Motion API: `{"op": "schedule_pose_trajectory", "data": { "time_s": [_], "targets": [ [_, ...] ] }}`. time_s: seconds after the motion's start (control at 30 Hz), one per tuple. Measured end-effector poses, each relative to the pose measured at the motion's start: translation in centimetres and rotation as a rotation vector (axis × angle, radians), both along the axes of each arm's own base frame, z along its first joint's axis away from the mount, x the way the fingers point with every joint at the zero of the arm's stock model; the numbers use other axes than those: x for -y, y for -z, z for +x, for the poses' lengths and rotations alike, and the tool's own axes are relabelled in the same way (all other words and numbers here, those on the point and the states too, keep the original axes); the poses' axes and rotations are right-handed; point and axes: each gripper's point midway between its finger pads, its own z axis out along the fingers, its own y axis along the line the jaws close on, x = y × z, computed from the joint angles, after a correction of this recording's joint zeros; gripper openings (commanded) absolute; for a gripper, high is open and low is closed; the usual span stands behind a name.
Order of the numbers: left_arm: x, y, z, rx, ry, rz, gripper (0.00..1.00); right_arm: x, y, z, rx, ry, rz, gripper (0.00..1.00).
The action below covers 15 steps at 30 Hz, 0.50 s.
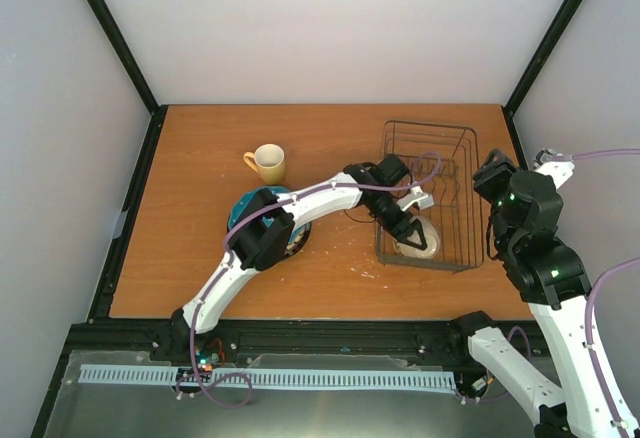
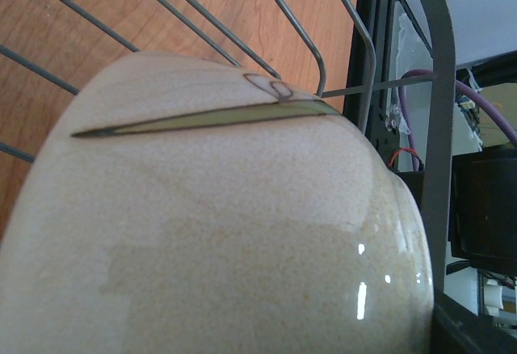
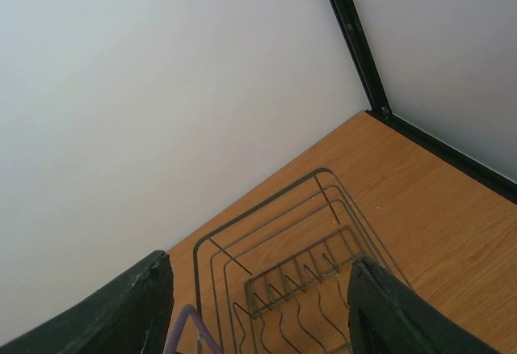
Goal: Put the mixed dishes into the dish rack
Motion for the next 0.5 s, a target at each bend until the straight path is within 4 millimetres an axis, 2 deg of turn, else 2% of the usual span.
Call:
{"op": "schedule_pose_trajectory", "data": {
  "time_s": [0.13, 0.2, 0.23, 0.5],
  "targets": [
    [0.2, 0.0, -0.1, 0.021, -0.002, 0.009, 0.61, -0.2, -0.3, 0.1, 0.0, -0.013, -0.011, 0.59],
    [0.3, 0.0, -0.1, 0.03, -0.002, 0.012, 0.96, -0.3, -0.5, 0.2, 0.003, -0.018, -0.013, 0.59],
    [0.4, 0.0, -0.1, 0.04, -0.001, 0.014, 0.99, -0.3, -0.5, 0.3, 0.004, -0.021, -0.015, 0.59],
    [0.2, 1.9, -0.3, 0.105, -0.01, 0.093, 1.0, -0.7, -0.2, 0.6, -0.013, -0.041, -0.031, 0.59]
  ]
}}
